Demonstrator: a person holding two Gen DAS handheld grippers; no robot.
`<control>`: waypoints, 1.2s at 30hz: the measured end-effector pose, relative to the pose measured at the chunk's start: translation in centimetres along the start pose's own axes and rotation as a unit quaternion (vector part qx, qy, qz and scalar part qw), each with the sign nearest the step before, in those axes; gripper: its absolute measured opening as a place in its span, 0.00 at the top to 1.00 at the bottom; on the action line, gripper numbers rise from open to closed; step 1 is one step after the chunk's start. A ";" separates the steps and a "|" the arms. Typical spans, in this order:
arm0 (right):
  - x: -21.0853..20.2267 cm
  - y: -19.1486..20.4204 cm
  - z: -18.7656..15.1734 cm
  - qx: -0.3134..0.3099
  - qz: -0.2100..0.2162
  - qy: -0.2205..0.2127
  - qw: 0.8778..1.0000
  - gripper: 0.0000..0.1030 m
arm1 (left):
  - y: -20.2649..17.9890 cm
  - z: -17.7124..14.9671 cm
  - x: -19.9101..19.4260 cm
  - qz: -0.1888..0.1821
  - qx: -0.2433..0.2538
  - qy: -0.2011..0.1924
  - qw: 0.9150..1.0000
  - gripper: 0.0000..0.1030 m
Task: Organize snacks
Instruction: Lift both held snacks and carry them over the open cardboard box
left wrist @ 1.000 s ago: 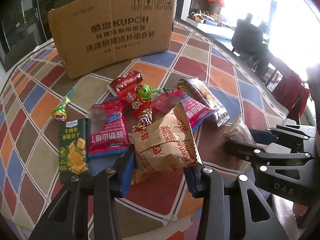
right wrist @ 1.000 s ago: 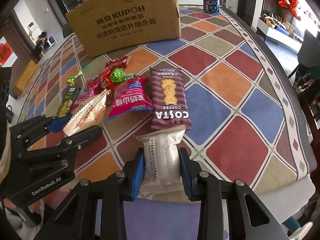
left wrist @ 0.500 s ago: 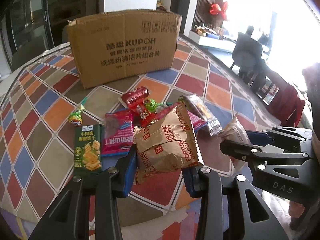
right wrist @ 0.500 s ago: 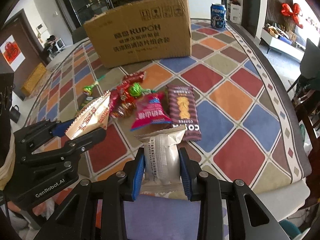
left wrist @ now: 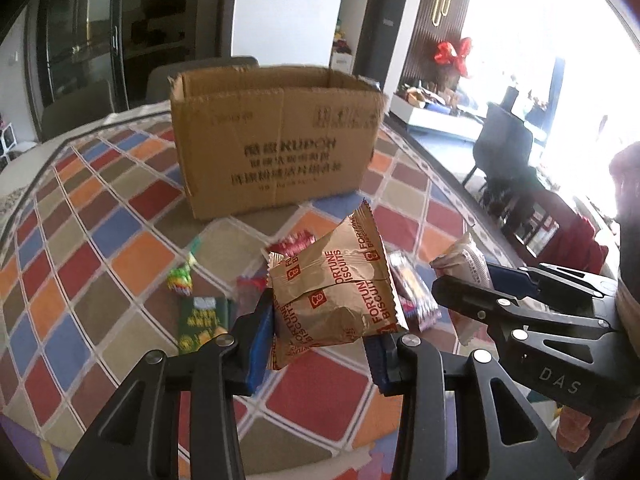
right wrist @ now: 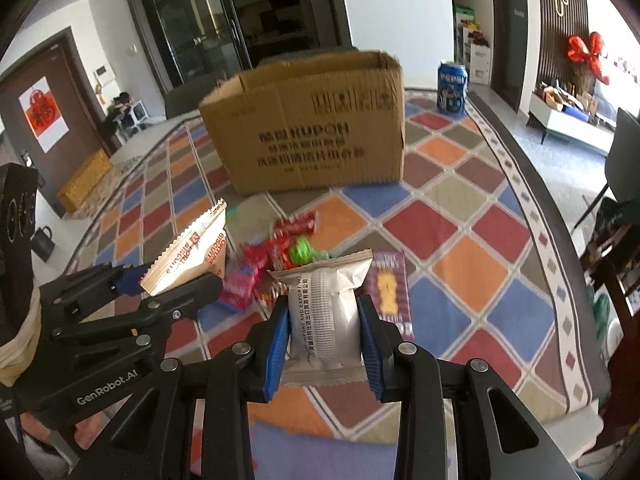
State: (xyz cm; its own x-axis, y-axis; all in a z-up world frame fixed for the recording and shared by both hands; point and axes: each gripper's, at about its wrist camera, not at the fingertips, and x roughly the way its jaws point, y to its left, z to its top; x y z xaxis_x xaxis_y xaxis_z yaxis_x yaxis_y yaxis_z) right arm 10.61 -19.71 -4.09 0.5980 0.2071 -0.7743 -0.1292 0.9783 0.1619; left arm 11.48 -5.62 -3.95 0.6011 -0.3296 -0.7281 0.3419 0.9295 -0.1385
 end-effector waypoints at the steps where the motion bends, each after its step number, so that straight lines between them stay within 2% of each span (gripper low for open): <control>1: 0.0 0.0 0.4 -0.001 0.001 -0.006 1.000 0.67 | 0.1 0.3 -0.1 0.003 0.000 -0.005 1.000 0.61; 11: 0.3 0.3 4.9 -0.014 -0.005 -0.051 0.999 0.67 | 1.8 4.7 -0.6 0.033 0.003 -0.053 0.998 0.61; 15: 0.5 0.5 7.0 -0.020 -0.008 -0.069 0.997 0.67 | 2.9 7.1 -0.4 0.027 -0.009 -0.059 0.998 0.61; 24: 0.8 0.7 12.3 -0.023 -0.015 -0.111 0.993 0.67 | 4.1 12.1 -0.8 0.046 0.000 -0.086 0.995 0.61; 27: 0.9 0.7 14.4 -0.030 -0.025 -0.124 0.992 0.67 | 4.7 13.6 -0.6 0.046 -0.004 -0.084 0.995 0.61; 32: 1.8 0.3 17.2 -0.022 -0.013 -0.122 0.992 0.67 | 5.2 16.0 0.1 0.047 0.002 -0.082 0.995 0.61; 36: 3.0 0.1 18.9 -0.022 -0.005 -0.115 0.993 0.67 | 6.0 17.7 1.7 0.047 0.002 -0.066 0.997 0.61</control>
State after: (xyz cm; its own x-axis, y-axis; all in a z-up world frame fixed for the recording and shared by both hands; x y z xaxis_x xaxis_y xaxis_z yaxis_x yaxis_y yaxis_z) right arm 27.33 -18.90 5.18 0.7637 0.1966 -0.6150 -0.1527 0.9805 0.1239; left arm 27.29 -3.55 5.89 0.7208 -0.2597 -0.6426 0.2817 0.9569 -0.0706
